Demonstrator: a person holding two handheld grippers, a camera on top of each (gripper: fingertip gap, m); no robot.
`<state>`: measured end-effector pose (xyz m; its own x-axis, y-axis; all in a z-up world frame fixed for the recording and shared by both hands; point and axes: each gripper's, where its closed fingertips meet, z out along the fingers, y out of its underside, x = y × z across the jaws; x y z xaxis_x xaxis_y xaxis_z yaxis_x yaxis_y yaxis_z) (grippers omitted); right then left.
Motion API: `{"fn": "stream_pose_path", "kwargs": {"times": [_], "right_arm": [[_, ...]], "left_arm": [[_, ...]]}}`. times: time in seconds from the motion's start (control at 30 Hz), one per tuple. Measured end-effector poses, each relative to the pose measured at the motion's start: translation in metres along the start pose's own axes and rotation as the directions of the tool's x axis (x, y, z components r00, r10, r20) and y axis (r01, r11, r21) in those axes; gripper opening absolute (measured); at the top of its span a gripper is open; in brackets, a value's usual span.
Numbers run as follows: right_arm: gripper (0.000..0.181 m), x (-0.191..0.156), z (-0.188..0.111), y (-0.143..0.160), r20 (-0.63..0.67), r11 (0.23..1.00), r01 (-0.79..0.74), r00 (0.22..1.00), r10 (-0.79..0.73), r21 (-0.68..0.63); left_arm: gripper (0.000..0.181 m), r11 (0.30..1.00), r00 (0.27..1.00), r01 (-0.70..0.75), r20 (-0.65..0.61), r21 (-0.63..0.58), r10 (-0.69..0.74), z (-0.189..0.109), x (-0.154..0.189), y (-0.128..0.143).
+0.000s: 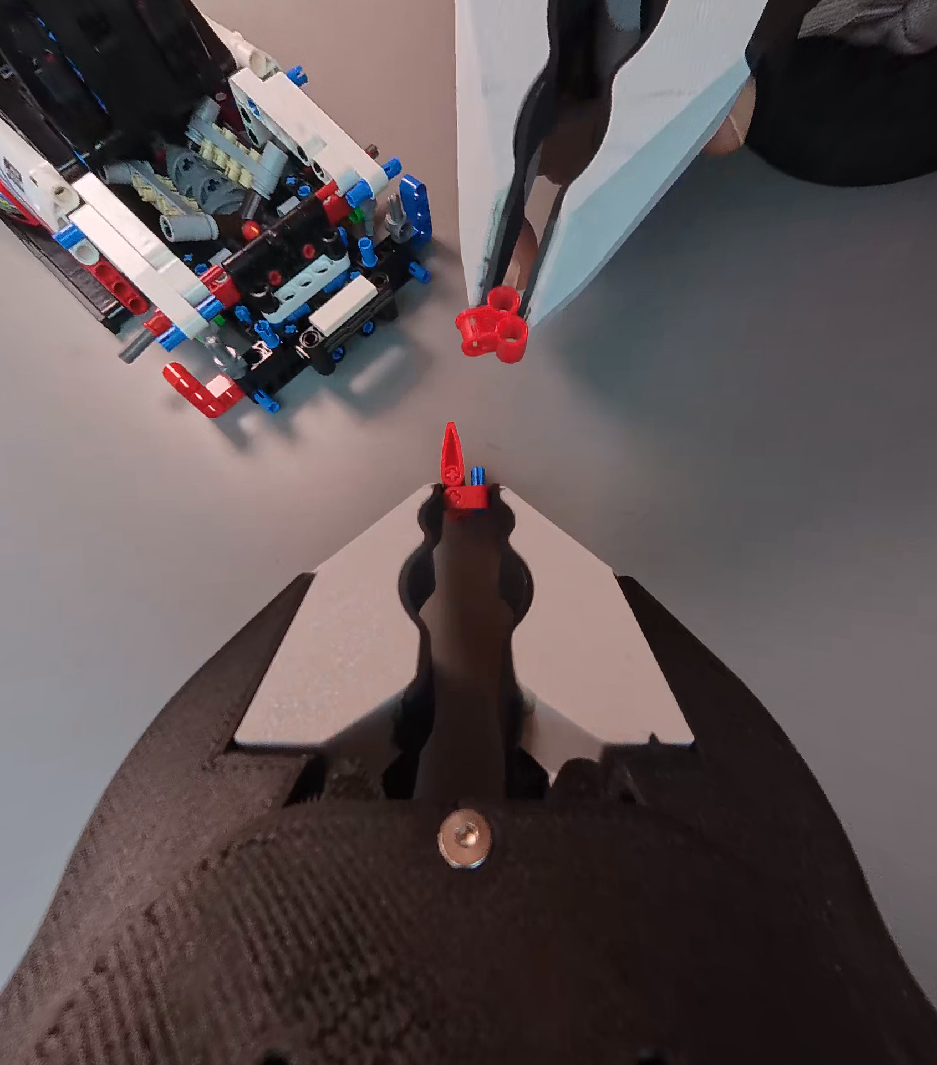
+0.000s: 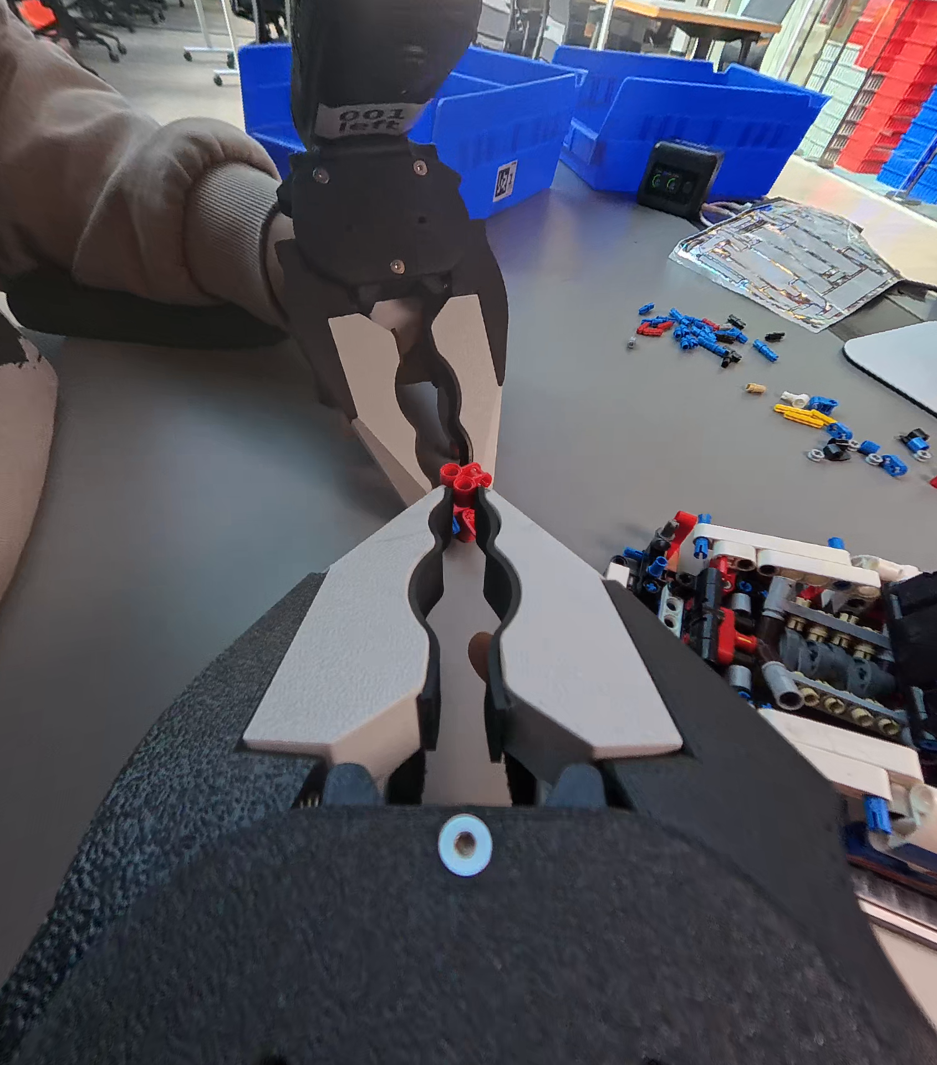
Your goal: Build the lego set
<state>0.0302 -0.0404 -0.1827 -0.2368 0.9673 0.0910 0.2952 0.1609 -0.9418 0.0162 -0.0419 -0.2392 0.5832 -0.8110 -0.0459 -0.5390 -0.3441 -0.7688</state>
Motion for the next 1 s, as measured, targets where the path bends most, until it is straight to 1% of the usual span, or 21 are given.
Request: {"fn": "stream_pose_path", "kwargs": {"times": [0.03, 0.07, 0.1, 0.13, 0.2, 0.27, 0.3, 0.43, 0.53, 0.7, 0.83, 1.0], "right_arm": [[0.004, 0.001, -0.001, -0.002, -0.004, 1.0, 0.002, 1.0, -0.002, 0.013], [0.004, 0.001, -0.002, -0.004, -0.008, 1.0, 0.01, 1.0, -0.01, 0.025], [0.004, 0.001, -0.003, -0.006, -0.013, 0.999, 0.024, 1.0, -0.023, 0.038], [0.004, 0.0, -0.004, -0.008, -0.013, 0.998, 0.041, 0.999, -0.04, 0.051], [0.004, -0.002, -0.004, -0.012, -0.017, 0.994, 0.082, 0.997, -0.081, 0.073], [0.004, -0.007, -0.005, -0.016, -0.009, 0.989, 0.114, 0.994, -0.113, 0.097], [0.004, -0.008, -0.005, -0.018, -0.01, 0.987, 0.119, 0.993, -0.119, 0.109], [0.004, -0.01, -0.007, -0.026, -0.021, 0.978, 0.15, 0.989, -0.149, 0.147], [0.004, -0.012, -0.006, -0.026, -0.024, 0.975, 0.171, 0.985, -0.169, 0.141], [0.004, -0.013, -0.006, -0.025, -0.032, 0.972, 0.195, 0.981, -0.193, 0.128], [0.004, -0.013, -0.006, -0.024, -0.043, 0.968, 0.218, 0.976, -0.215, 0.122], [0.004, -0.013, -0.005, -0.021, -0.049, 0.962, 0.249, 0.968, -0.245, 0.107]], "left_arm": [[0.021, 0.999, 0.999, 0.035, -0.009, 0.025, -0.034, -0.002, -0.001, -0.003], [0.019, 0.993, 0.995, 0.095, -0.046, 0.068, -0.092, -0.005, 0.0, -0.01], [0.017, 0.977, 0.98, 0.179, -0.111, 0.118, -0.167, -0.01, 0.003, -0.019], [0.015, 0.946, 0.95, 0.277, -0.193, 0.168, -0.244, -0.017, 0.006, -0.029], [0.013, 0.857, 0.857, 0.461, -0.365, 0.229, -0.364, -0.031, 0.009, -0.047], [0.013, 0.785, 0.774, 0.572, -0.471, 0.236, -0.423, -0.04, 0.01, -0.055], [0.013, 0.764, 0.744, 0.604, -0.505, 0.227, -0.438, -0.042, 0.011, -0.056], [0.013, 0.705, 0.649, 0.685, -0.594, 0.183, -0.476, -0.045, 0.016, -0.061], [0.013, 0.659, 0.578, 0.736, -0.649, 0.153, -0.495, -0.047, 0.019, -0.064], [0.013, 0.618, 0.505, 0.78, -0.685, 0.102, -0.524, -0.045, 0.021, -0.064], [0.013, 0.568, 0.431, 0.821, -0.716, 0.058, -0.55, -0.045, 0.021, -0.064], [0.013, 0.533, 0.381, 0.846, -0.72, 0.018, -0.58, -0.042, 0.021, -0.062]]}}
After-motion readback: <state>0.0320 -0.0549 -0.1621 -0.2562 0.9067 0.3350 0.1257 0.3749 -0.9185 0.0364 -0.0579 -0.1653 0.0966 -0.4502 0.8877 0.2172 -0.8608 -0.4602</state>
